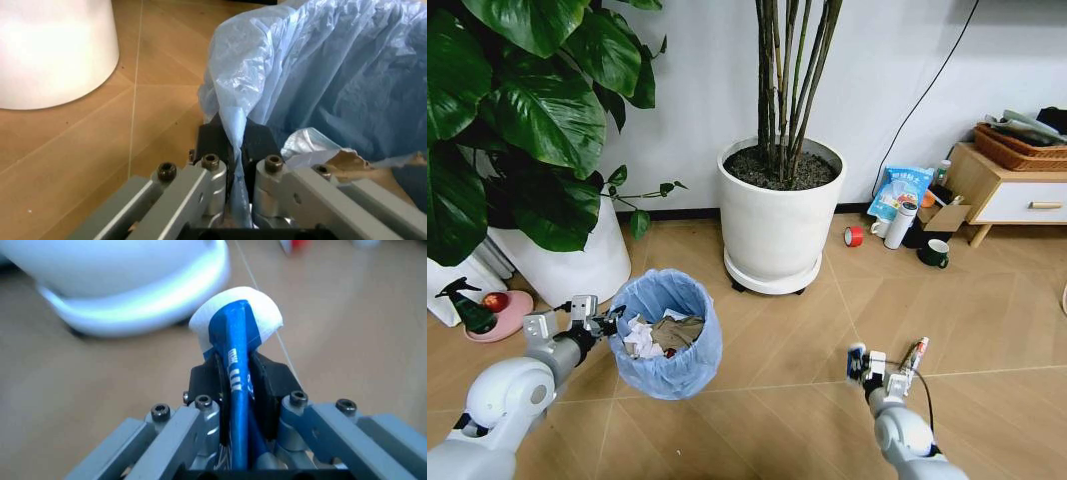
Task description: Pick up the trash bin and place the garbage on the floor into it.
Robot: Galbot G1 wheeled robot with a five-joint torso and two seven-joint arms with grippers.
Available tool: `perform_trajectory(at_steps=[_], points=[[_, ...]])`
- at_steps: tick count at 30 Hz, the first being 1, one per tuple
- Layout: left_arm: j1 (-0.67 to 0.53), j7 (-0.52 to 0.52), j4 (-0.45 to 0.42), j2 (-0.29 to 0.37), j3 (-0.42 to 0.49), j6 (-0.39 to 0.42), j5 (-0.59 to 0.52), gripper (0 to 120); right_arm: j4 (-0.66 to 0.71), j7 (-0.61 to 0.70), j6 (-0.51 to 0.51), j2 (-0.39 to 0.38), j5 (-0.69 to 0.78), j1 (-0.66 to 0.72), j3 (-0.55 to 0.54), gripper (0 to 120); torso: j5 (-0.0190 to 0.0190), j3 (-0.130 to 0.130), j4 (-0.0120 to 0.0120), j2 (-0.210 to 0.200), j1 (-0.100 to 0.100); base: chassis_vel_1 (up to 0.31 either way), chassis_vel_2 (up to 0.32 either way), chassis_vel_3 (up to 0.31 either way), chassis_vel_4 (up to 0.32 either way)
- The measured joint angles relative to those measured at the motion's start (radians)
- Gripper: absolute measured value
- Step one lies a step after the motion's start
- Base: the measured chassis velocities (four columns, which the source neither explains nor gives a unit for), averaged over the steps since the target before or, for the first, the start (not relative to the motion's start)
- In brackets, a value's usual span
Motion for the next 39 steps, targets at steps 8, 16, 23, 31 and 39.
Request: perform_trajectory(at_steps=[8, 16, 23, 31, 39], points=[[-0.003, -0.002, 0.0, -0.003, 0.015, 0.001, 0.003, 0, 0.22, -0.045, -0.054, -0.118, 0.096, 0.137, -0.153, 10, 0.0, 0.0, 0.0, 0.0, 0.0, 0.0, 0.0, 0.0, 0.0], [-0.007, -0.003, 0.0, 0.003, 0.024, 0.003, -0.005, 0, 0.261, -0.083, -0.122, -0.141, 0.238, 0.411, -0.424, 10, -0.0002, 0.0, -0.0001, 0.0, 0.0, 0.0, 0.0, 0.0, 0.0], [-0.014, -0.003, -0.002, 0.007, 0.035, 0.007, -0.013, 0, 0.232, -0.083, -0.125, -0.066, 0.3, 0.6, -0.64, 10, 0.0, 0.0, 0.0002, 0.0, 0.0, 0.0, 0.0, 0.0, 0.0], [-0.021, -0.004, 0.006, 0.009, 0.037, 0.007, -0.013, 0, 0.176, -0.083, -0.13, 0.002, 0.304, 0.659, -0.81, 10, -0.0001, 0.0, 0.0002, 0.0, 0.0, 0.0, 0.0, 0.0, 0.0], [-0.023, -0.002, 0.009, 0.012, 0.032, 0.007, -0.014, 0, 0.104, -0.054, -0.132, 0.028, 0.238, 0.649, -0.858, 15, 0.0, 0.0, -0.0001, 0.0, 0.0, 0.0, 0.0, 0.0, 0.0]])
